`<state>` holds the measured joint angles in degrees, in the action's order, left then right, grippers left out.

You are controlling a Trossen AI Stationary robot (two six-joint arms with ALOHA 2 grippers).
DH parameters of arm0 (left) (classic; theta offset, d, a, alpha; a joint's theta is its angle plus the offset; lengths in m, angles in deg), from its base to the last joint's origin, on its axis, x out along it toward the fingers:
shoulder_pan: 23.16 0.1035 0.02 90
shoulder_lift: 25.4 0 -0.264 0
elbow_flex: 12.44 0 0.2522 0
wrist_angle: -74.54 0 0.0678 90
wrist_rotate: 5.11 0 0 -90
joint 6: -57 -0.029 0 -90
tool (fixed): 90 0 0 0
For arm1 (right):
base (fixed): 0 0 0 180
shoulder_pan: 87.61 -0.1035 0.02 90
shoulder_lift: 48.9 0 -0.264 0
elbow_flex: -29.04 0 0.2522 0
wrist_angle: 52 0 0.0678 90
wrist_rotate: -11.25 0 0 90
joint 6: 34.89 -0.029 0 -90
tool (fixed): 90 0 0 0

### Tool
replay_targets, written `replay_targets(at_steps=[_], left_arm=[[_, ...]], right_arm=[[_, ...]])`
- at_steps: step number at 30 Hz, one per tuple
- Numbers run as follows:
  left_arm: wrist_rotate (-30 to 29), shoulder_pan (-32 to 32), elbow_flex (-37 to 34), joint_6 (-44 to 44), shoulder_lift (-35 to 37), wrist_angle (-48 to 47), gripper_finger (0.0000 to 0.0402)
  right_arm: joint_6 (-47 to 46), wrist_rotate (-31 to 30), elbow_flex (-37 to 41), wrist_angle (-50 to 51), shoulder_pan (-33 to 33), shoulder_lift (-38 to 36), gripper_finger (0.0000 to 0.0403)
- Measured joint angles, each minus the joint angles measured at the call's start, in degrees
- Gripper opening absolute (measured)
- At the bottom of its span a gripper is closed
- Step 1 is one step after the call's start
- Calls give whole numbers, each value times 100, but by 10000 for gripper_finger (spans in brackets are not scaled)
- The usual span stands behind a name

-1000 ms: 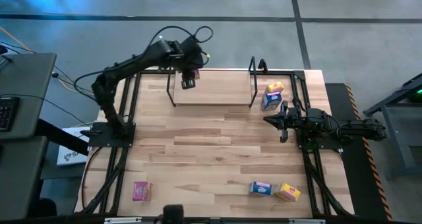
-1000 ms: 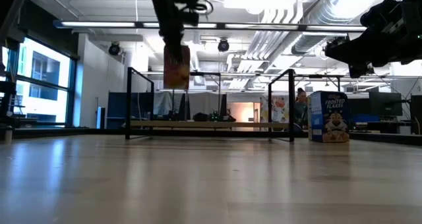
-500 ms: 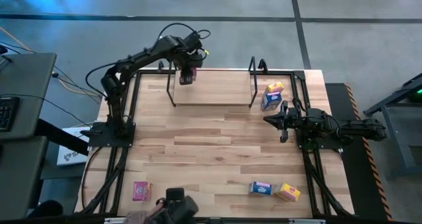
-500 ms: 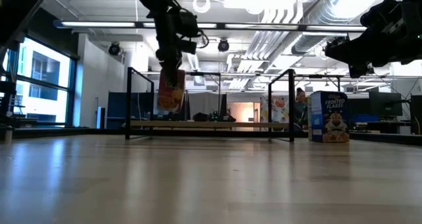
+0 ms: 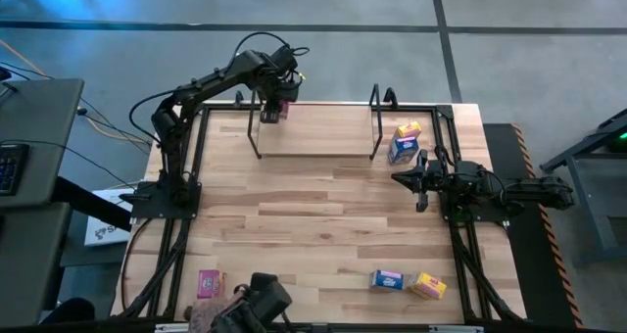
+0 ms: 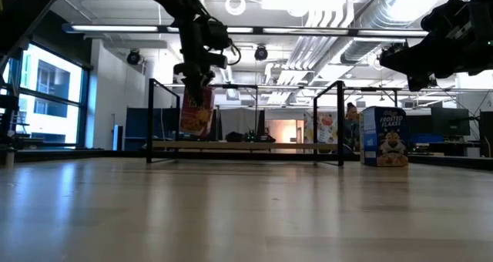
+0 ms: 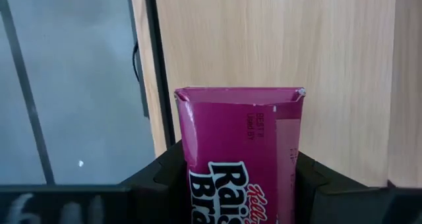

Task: Stack cereal on shelf
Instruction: Put the top violet cereal box on the shelf

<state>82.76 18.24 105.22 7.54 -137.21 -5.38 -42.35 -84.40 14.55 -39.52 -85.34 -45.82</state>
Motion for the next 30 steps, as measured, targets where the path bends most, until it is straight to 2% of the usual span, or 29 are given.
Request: replay_targets(at_steps=[17, 30], left_arm=[[315, 101, -2, 385, -240, 28, 145], [163, 103, -2, 535, -243, 48, 147]], right_arm=[[0, 0, 0, 0, 0, 0, 0], [0, 0, 0, -2, 1, 2, 0]])
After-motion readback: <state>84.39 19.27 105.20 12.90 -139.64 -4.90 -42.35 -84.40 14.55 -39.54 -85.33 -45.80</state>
